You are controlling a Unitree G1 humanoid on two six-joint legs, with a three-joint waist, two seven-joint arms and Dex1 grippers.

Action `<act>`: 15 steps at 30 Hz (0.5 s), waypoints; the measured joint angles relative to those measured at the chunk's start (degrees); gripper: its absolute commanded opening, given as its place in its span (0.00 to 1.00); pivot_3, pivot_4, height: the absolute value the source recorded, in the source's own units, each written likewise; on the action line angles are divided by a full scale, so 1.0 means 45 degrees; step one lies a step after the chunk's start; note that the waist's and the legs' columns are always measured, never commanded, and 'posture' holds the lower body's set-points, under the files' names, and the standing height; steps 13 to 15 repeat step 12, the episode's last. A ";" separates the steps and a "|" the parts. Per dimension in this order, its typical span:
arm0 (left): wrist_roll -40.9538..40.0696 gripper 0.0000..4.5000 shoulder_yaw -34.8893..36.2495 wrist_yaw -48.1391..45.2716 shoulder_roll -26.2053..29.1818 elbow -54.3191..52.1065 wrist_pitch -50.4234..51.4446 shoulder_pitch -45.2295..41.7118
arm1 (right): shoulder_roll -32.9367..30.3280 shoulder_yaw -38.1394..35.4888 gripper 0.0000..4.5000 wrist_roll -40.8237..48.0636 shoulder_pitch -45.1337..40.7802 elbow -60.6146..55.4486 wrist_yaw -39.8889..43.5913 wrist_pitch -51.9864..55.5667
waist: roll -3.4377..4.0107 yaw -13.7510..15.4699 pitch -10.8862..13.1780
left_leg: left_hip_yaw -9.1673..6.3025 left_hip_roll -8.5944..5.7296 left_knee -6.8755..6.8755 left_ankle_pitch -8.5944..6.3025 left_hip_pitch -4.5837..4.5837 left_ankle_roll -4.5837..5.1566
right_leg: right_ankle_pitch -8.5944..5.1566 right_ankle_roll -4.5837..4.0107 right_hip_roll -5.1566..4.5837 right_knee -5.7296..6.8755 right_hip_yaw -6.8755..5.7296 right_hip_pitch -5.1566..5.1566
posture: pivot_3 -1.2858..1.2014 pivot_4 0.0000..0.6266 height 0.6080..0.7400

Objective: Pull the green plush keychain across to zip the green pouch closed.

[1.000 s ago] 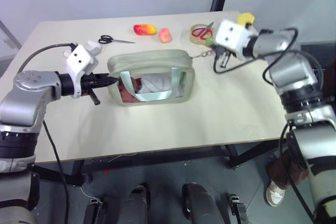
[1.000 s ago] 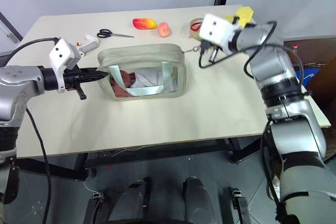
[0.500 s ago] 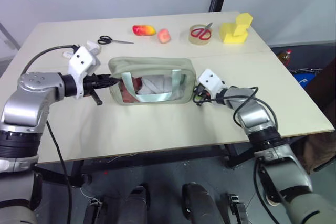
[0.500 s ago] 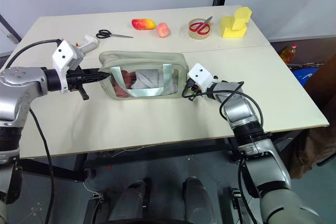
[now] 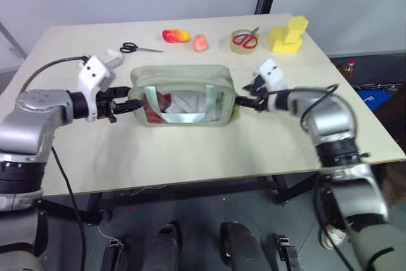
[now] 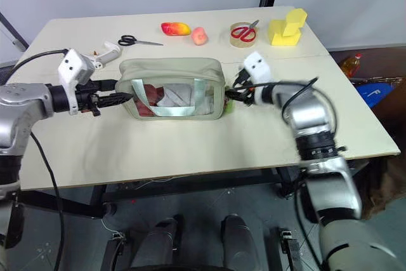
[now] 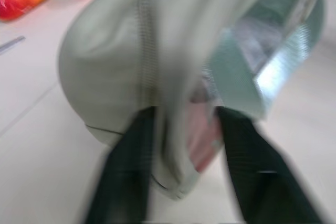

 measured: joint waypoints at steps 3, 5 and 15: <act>-0.0471 0.99 0.0690 -0.0335 0.0544 0.0149 0.0352 -0.0057 | -0.0816 -0.0010 1.00 0.0558 -0.0547 -0.0600 0.1232 0.0520 | 0.0000 -0.0077 -0.0001 | 0.0003 0.0008 -0.0008 -0.0004 0.0012 0.0007 | -0.0001 0.0000 0.0004 0.0001 0.0002 0.0000 | 0.52 0.24 1.00; -0.0820 0.99 0.1013 -0.0605 0.0940 0.0243 0.0695 -0.0047 | -0.0905 0.0035 1.00 0.1440 -0.0868 -0.1447 0.2082 0.1667 | 0.0006 -0.0097 0.0003 | 0.0004 0.0014 -0.0009 -0.0004 0.0008 0.0007 | -0.0001 -0.0002 0.0008 0.0005 0.0002 -0.0009 | 0.52 0.24 1.00; -0.1358 0.99 0.1521 -0.0746 0.1451 0.0257 0.1400 0.0289 | -0.0818 0.0293 1.00 0.2831 -0.1564 -0.3781 0.2213 0.3397 | -0.0002 0.0106 -0.0001 | 0.0005 0.0007 0.0004 -0.0005 -0.0002 0.0005 | -0.0003 -0.0004 -0.0002 -0.0013 0.0000 0.0005 | 0.52 0.24 1.00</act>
